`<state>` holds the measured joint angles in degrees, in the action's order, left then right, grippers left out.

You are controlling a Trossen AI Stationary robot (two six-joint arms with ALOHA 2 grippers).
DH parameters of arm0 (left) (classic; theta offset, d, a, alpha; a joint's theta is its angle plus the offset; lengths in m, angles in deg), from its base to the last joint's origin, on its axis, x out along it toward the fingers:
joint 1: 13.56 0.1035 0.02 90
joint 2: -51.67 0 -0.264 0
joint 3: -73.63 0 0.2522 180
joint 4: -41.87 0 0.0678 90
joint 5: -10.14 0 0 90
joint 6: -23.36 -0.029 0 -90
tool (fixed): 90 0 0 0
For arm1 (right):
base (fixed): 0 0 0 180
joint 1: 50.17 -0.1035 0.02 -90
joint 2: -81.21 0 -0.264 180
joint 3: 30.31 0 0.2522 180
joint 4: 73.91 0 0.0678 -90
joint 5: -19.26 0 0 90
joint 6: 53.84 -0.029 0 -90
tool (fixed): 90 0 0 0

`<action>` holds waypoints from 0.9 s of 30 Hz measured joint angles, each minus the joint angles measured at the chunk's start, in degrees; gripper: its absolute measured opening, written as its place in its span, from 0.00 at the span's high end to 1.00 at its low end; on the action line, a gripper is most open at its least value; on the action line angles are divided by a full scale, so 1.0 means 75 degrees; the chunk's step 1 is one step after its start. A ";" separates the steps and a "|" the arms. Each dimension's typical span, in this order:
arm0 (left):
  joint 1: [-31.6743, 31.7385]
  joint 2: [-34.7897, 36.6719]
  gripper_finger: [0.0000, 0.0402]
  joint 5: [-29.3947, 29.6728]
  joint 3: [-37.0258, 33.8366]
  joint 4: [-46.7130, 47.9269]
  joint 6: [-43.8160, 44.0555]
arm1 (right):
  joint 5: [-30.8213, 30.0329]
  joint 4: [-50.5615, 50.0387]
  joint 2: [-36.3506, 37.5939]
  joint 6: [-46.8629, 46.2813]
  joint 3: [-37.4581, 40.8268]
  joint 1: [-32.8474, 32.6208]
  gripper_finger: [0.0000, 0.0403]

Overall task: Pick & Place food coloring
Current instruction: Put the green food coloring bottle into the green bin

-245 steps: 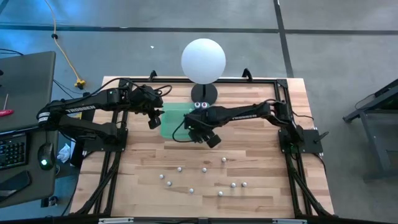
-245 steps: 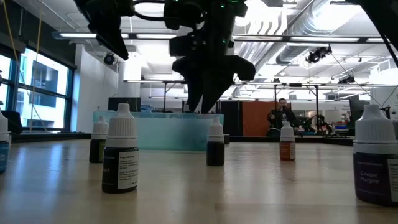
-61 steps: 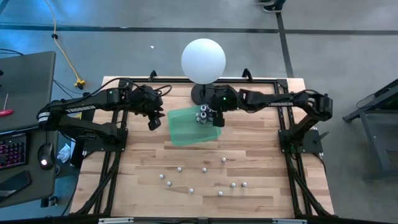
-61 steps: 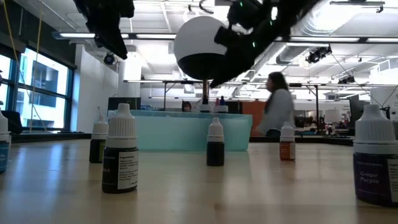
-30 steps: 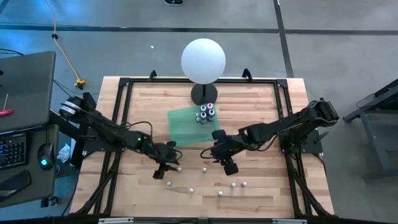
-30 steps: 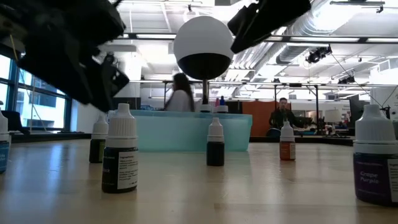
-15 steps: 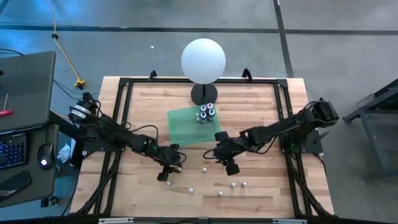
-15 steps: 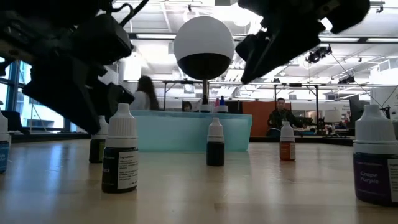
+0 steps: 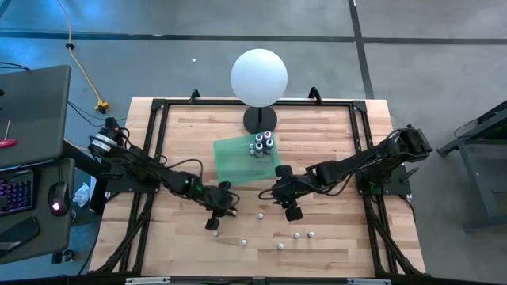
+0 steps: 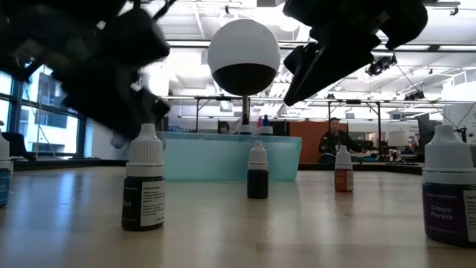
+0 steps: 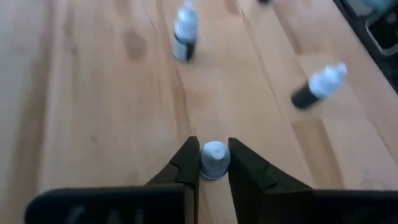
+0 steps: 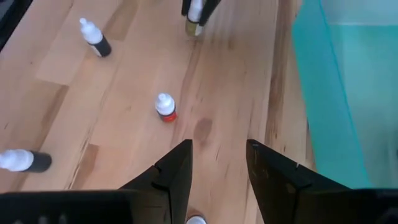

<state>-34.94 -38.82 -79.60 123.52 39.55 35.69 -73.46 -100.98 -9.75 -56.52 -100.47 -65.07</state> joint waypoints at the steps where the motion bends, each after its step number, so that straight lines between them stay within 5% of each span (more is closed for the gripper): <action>1: 0.0003 0.0061 0.89 0.0203 0.0090 0.0012 0.0001 | -0.0004 -0.0011 0.0000 -0.0005 0.0000 0.0003 0.65; 9: 0.0909 0.1078 0.85 0.2066 0.1088 0.1777 -0.0355 | -0.0018 0.0053 0.0000 -0.0181 0.0000 0.0003 0.65; 19: 0.3803 0.1154 0.83 0.0998 0.1134 0.2025 -0.1286 | -0.0021 0.0100 0.0000 -0.0128 0.0000 0.0003 0.65; 27: 0.4697 -0.0002 0.81 0.0494 0.1121 0.1620 -0.1214 | -0.0018 0.0097 0.0000 -0.0122 0.0000 0.0003 0.65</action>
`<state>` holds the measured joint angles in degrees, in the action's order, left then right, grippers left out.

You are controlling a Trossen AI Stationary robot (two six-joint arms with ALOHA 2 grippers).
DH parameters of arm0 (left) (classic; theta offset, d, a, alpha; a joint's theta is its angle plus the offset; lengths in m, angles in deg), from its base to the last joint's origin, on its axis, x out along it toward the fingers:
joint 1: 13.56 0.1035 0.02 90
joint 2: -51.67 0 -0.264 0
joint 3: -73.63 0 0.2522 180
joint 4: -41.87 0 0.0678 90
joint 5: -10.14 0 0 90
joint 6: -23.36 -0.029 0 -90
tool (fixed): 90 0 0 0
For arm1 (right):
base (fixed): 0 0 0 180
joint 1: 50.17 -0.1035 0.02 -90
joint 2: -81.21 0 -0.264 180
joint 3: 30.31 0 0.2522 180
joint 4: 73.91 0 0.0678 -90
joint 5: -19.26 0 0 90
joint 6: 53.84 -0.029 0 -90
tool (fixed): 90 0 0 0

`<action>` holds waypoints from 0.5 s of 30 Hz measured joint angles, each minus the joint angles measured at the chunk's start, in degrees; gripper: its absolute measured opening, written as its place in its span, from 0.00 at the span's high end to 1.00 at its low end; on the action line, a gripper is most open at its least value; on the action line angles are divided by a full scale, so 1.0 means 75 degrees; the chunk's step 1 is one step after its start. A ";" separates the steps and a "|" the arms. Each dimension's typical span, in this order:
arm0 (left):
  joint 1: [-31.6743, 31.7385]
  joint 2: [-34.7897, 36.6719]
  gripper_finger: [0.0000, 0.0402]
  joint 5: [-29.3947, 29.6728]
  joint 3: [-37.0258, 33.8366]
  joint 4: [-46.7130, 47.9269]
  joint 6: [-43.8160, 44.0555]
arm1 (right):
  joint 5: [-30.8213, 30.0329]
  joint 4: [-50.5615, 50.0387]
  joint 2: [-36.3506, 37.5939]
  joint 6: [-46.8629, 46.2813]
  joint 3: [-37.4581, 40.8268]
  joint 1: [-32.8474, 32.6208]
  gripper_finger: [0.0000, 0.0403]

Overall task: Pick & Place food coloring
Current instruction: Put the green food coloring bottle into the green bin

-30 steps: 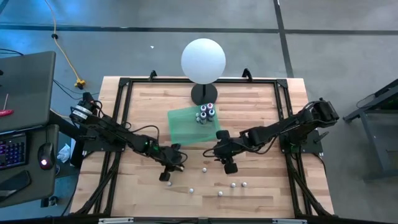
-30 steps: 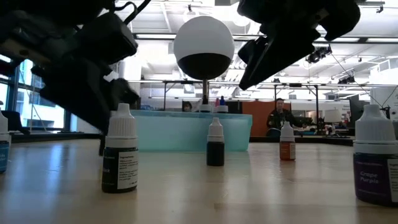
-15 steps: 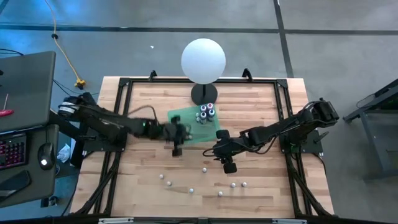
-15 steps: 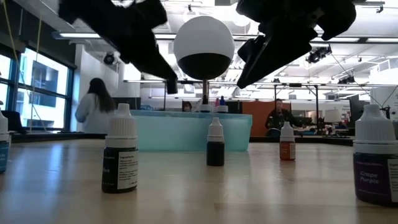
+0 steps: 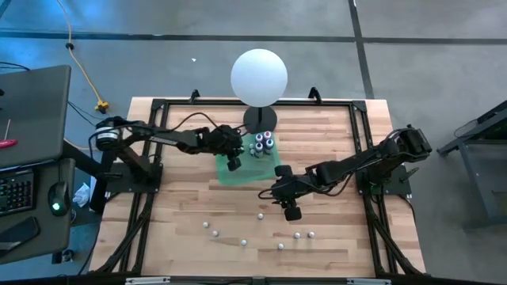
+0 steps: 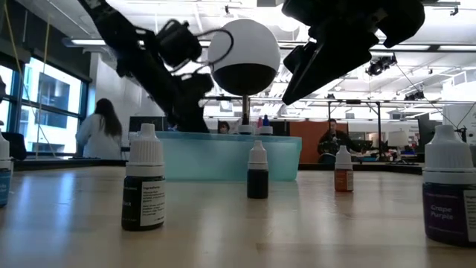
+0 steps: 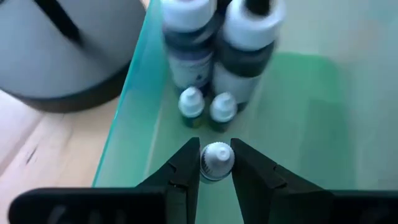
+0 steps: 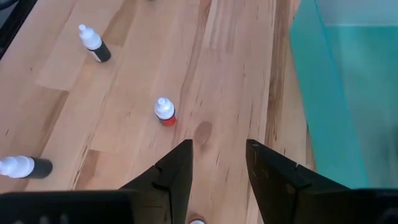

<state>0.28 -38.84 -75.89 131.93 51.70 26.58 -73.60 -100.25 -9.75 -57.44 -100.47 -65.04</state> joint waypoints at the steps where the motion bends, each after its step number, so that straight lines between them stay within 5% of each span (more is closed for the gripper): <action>1: 0.0044 -0.0121 0.81 -0.0006 -0.0003 -0.0081 0.0000 | 0.0001 0.0006 0.0000 0.0000 0.0000 0.0000 0.65; 15: 0.0071 -0.1016 0.80 0.0238 -0.0003 -0.0908 -0.0056 | 0.0001 0.0039 0.0000 -0.0009 0.0000 0.0000 0.65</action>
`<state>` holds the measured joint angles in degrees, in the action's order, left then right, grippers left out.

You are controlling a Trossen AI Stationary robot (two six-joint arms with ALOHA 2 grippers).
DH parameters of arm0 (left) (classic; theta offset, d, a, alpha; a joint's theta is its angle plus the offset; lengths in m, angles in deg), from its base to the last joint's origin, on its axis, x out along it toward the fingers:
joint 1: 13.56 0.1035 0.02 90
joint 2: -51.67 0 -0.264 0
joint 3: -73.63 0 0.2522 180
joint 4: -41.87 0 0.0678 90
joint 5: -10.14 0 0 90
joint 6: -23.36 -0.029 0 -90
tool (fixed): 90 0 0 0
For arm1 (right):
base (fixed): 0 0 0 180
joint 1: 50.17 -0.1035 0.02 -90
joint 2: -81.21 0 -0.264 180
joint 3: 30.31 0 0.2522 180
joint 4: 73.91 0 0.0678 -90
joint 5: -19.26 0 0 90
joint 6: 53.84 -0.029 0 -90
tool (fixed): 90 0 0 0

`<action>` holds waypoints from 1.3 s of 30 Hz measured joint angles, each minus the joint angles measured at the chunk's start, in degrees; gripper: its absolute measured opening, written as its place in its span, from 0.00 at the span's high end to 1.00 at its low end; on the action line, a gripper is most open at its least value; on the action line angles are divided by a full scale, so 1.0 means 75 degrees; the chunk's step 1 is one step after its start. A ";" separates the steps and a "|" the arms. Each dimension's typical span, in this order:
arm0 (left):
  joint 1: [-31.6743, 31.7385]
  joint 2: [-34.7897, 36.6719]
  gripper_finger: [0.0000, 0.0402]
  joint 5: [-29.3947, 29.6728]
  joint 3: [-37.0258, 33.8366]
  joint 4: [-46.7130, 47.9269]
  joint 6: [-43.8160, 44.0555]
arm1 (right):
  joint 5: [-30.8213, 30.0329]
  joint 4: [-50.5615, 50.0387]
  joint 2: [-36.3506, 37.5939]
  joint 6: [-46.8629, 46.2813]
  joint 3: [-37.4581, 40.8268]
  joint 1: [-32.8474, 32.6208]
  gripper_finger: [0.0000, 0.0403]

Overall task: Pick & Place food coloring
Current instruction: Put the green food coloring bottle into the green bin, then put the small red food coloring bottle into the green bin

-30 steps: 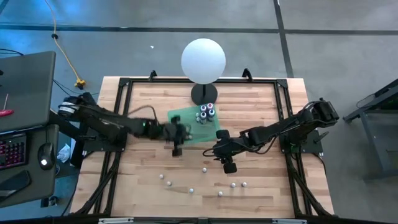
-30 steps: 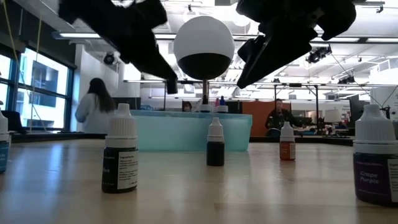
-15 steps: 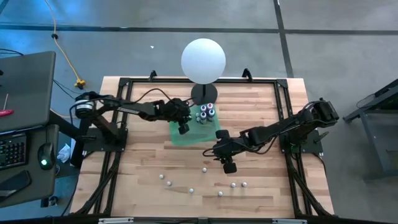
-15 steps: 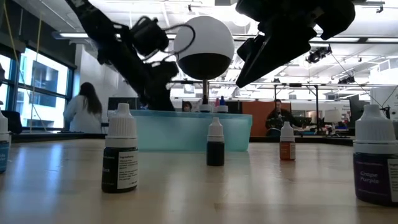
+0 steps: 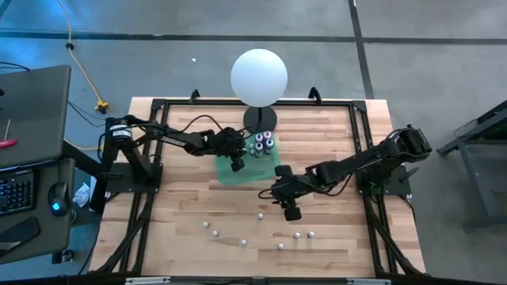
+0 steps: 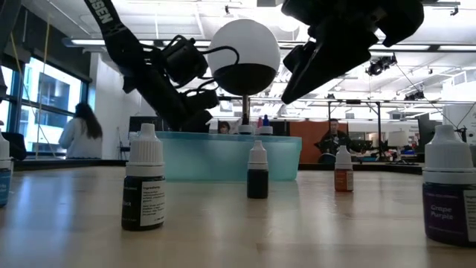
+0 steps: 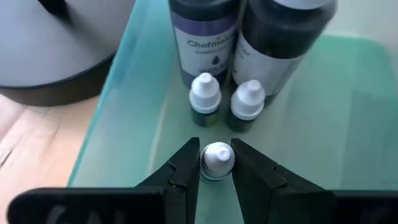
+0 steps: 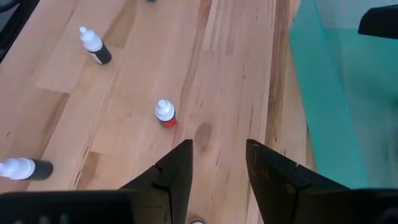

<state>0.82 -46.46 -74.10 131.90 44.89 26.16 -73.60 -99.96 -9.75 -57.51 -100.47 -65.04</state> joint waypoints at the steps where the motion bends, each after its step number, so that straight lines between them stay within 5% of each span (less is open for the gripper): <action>1: 0.0000 0.0000 0.80 0.0021 0.0000 0.0002 -0.0002 | 0.0000 0.0026 0.0000 -0.0060 0.0000 0.0000 0.65; 10: 0.0003 0.0000 0.80 -0.0140 0.0000 0.0008 -0.0002 | 0.0000 0.0878 -0.0006 -0.0370 0.0000 0.0000 0.65; 18: -0.0003 -0.0003 0.64 0.0165 0.0000 0.0029 -0.0002 | 0.0570 0.1406 -0.0052 0.0128 0.0016 0.0000 0.65; 25: -0.0013 -0.0003 0.58 0.0788 0.0162 0.0049 -0.0180 | 0.0766 0.2793 -0.0939 -0.0056 0.0422 -0.0218 0.65; 39: -0.0017 0.0740 0.58 0.0530 0.0742 0.1308 -0.0541 | 0.1026 0.3737 -0.2290 -0.0468 0.0425 -0.0204 0.65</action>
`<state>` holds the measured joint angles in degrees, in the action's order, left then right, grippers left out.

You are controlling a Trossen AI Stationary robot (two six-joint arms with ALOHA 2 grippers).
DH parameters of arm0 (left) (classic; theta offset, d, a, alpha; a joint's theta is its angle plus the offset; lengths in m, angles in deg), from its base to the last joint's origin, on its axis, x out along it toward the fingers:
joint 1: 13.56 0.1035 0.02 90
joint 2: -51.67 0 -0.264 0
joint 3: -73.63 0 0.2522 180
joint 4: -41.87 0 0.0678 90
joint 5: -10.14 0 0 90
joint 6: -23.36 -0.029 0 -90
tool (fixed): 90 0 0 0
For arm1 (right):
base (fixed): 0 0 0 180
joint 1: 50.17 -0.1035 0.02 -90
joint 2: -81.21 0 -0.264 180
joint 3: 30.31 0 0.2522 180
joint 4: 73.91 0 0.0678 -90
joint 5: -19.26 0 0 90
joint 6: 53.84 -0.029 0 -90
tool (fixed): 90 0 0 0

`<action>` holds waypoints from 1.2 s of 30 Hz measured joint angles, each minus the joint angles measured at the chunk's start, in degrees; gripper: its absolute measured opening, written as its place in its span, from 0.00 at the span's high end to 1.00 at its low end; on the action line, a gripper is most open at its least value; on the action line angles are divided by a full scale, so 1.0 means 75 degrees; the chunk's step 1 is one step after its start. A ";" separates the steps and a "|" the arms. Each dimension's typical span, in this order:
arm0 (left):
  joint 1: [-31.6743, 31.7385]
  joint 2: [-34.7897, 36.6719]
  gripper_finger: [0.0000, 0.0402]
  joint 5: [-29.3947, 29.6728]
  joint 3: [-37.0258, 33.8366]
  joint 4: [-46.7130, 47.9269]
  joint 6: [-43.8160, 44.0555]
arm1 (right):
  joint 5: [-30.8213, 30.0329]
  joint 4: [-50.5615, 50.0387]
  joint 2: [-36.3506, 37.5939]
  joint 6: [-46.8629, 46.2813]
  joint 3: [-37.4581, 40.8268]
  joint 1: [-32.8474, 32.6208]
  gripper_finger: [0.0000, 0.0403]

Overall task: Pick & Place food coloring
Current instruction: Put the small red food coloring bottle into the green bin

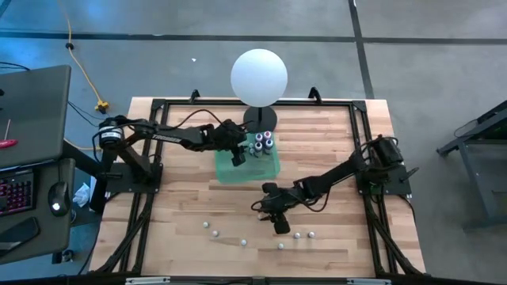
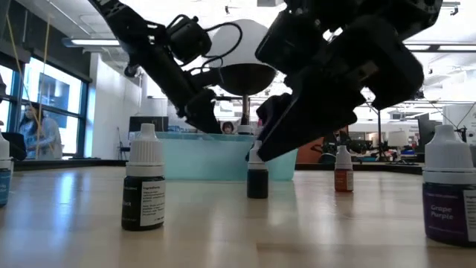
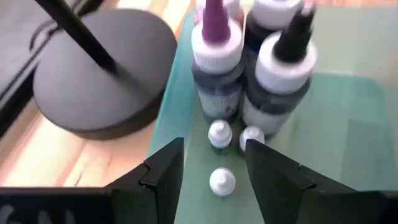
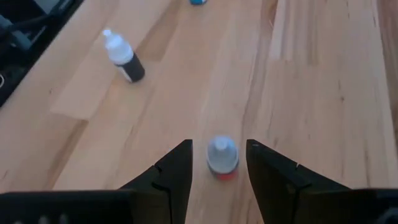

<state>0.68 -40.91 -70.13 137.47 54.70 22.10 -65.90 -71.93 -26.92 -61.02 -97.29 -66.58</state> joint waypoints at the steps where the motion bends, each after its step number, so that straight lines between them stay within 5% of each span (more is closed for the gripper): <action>1: 0.0000 0.0103 0.58 -0.0020 -0.0002 0.0065 0.0000 | 0.0001 0.0002 -0.0040 0.0002 -0.0002 0.0017 0.65; 10: -0.0003 0.1537 0.58 -0.0200 -0.0007 0.1047 -0.0003 | -0.0240 0.0102 -0.0184 0.0143 -0.0002 0.0056 0.71; 20: -0.0003 0.4368 0.58 -0.0261 -0.0004 0.3538 0.0485 | -0.0337 0.0662 -0.0184 -0.0042 0.0000 0.0140 0.88; 28: -0.0003 0.6114 0.58 -0.0289 -0.0007 0.5754 0.1335 | -0.1788 0.2057 0.0006 0.0409 -0.0431 0.0299 0.87; 33: 0.0000 0.6675 0.58 -0.0291 -0.0007 0.6284 0.1663 | -0.3747 0.1813 0.0113 0.1534 -0.1378 0.0691 0.87; 36: -0.0001 0.6800 0.58 -0.0291 -0.0007 0.6442 0.1673 | -0.3422 0.0898 0.0110 0.0716 -0.1793 0.1243 0.87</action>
<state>0.68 10.09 -72.31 137.41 103.02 34.65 -91.56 -65.19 -26.10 -55.65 -110.73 -57.25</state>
